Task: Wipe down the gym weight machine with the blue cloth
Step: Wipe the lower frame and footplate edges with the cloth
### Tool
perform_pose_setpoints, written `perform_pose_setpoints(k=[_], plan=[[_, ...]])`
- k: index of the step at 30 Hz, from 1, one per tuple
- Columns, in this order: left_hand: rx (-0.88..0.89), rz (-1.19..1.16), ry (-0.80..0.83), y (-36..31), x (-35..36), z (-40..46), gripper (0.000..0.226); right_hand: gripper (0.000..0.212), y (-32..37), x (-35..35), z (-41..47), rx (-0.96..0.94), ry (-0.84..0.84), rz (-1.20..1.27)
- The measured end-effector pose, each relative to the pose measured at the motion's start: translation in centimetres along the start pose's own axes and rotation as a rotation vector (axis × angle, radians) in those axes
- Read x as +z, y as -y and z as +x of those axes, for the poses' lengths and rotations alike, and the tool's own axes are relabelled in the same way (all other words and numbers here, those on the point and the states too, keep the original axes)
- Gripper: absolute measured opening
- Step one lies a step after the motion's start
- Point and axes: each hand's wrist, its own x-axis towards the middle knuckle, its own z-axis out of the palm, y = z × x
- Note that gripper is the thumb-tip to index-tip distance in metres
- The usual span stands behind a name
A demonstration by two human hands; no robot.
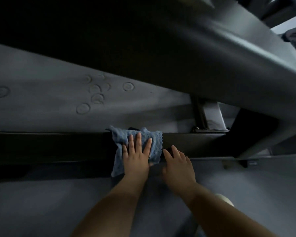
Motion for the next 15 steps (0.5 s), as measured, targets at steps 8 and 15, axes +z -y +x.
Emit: perform_pose_setpoints(k=[8,15], plan=[[0.163,0.024,0.058,-5.6,-1.0,1.7,0.076,0.055,-4.7,0.1,-0.7,0.105,0.016,0.172],[0.411,0.031,0.079,-8.4,-0.8,1.7,0.065,0.034,-6.4,1.2,-0.5,0.244,-0.066,0.53]])
